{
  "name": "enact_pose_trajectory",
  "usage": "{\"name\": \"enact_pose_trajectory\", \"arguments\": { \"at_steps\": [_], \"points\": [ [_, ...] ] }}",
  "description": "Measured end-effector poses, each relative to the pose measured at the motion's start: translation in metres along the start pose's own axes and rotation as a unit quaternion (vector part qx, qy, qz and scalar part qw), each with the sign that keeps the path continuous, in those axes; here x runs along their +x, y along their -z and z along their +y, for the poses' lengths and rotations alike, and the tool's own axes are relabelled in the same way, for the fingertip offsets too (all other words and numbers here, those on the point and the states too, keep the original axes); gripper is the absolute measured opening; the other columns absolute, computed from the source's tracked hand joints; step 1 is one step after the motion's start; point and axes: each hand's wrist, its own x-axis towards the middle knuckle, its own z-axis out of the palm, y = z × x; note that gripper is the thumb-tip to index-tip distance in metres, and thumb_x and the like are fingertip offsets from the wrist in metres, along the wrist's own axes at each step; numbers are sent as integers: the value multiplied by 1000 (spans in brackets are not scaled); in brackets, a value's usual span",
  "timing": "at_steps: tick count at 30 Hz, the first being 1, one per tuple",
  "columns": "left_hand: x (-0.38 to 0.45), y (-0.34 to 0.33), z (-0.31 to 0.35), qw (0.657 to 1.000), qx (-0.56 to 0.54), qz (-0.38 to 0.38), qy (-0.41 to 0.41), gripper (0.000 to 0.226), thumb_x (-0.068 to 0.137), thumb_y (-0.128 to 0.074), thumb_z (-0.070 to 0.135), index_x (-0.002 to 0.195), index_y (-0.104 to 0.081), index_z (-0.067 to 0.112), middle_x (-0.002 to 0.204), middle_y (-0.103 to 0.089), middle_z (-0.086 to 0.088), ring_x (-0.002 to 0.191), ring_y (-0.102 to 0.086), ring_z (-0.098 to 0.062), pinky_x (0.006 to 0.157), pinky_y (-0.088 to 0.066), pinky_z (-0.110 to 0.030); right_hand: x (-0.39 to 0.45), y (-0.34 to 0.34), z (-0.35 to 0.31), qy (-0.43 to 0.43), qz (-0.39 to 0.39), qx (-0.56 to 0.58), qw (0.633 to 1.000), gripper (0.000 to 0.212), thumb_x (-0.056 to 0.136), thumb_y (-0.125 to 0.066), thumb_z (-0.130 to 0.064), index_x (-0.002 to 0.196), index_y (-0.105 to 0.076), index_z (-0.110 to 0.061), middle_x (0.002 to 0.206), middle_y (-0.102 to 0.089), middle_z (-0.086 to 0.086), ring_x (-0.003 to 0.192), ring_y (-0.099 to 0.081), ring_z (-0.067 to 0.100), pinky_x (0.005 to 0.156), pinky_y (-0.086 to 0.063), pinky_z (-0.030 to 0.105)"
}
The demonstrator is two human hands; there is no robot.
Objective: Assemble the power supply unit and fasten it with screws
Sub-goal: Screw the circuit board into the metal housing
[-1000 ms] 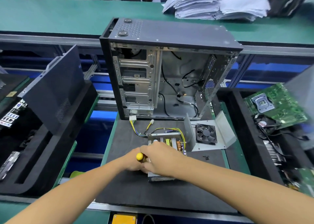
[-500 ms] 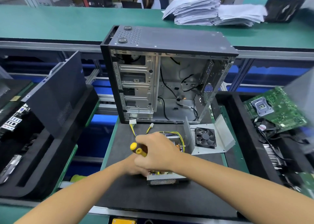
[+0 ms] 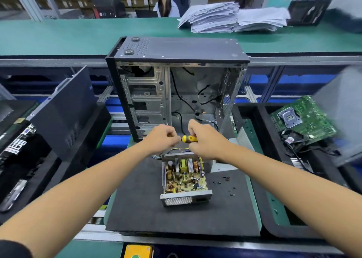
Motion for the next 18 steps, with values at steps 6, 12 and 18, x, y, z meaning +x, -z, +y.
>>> {"name": "enact_pose_trajectory", "arguments": {
  "at_steps": [6,12,18],
  "points": [
    [17,-40,45,991,110,-58,-55,24,89,-62,23,70,-59,9,61,-53,8,58,-46,-11,55,-37,-24,-26,10,56,-106,-84,-71,988,15,77,-51,-11,71,-38,-18,69,-48,0,60,-39,17,50,-30,29],
    [26,-70,62,979,165,-99,-62,24,89,-59,21,79,-62,0,78,-67,-10,65,-52,-19,63,-44,-32,-49,-12,102,-129,-165,-160,965,24,85,-52,-8,64,-41,-11,78,-55,14,77,-51,31,55,-34,26],
    [33,-82,68,974,186,-111,-72,22,90,-58,19,76,-62,3,76,-65,-11,60,-49,-15,60,-40,-30,-59,-35,124,-102,-213,-207,949,27,82,-55,-6,61,-40,-15,67,-45,5,74,-47,29,61,-36,27]
  ]
}}
